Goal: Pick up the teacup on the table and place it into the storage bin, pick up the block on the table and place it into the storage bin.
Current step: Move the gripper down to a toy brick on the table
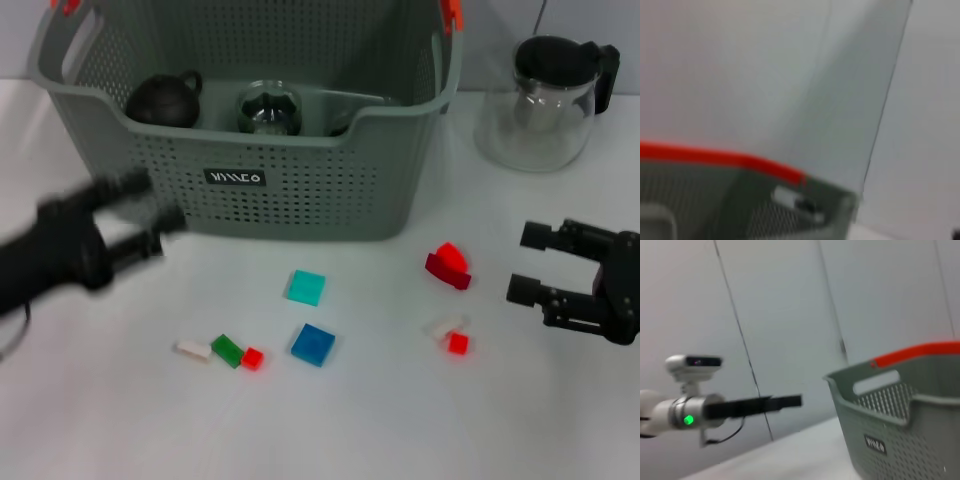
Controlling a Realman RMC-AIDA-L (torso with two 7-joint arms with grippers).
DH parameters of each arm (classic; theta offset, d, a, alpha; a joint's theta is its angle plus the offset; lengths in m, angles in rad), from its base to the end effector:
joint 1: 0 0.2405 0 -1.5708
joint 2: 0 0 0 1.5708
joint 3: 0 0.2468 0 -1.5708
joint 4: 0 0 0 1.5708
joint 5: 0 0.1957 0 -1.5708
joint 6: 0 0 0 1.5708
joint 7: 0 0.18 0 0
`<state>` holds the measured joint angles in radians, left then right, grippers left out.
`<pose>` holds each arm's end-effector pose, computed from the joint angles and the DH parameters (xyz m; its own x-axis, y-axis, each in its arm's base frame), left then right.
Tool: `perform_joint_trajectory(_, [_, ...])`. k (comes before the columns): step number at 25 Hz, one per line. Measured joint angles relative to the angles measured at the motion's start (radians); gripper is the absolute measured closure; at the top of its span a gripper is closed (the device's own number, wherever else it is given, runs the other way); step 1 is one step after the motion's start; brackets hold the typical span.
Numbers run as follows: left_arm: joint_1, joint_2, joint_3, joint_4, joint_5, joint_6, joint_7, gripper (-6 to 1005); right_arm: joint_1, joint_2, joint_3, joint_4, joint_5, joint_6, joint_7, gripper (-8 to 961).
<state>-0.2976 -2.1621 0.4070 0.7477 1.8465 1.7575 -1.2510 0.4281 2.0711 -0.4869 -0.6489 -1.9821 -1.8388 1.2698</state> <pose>-0.2626 0.2751 0.0196 0.6025 0.2047 0.7714 0.5895 -0.7658 -0.2572 0.2403 0.2818 0.0066 0.6910 -0.2684 -0.6712 -0.4359 -0.8954 -0.0907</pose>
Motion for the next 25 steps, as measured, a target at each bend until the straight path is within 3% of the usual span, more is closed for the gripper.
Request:
perform_joint_trajectory(8, [0.009, -0.005, 0.001, -0.195, 0.191, -0.092, 0.278, 294, -0.003, 0.006, -0.006, 0.001, -0.031, 0.017, -0.001, 152])
perform_joint_trajectory(15, [0.011, -0.009, -0.049, -0.403, 0.195, -0.255, 0.623, 295, -0.002, 0.008, -0.006, 0.002, -0.031, 0.013, 0.003, 153])
perform_joint_trajectory(25, [0.099, -0.008, -0.142, -0.403, 0.201, -0.236, 0.654, 296, -0.002, 0.009, -0.001, 0.002, -0.026, 0.010, 0.010, 155])
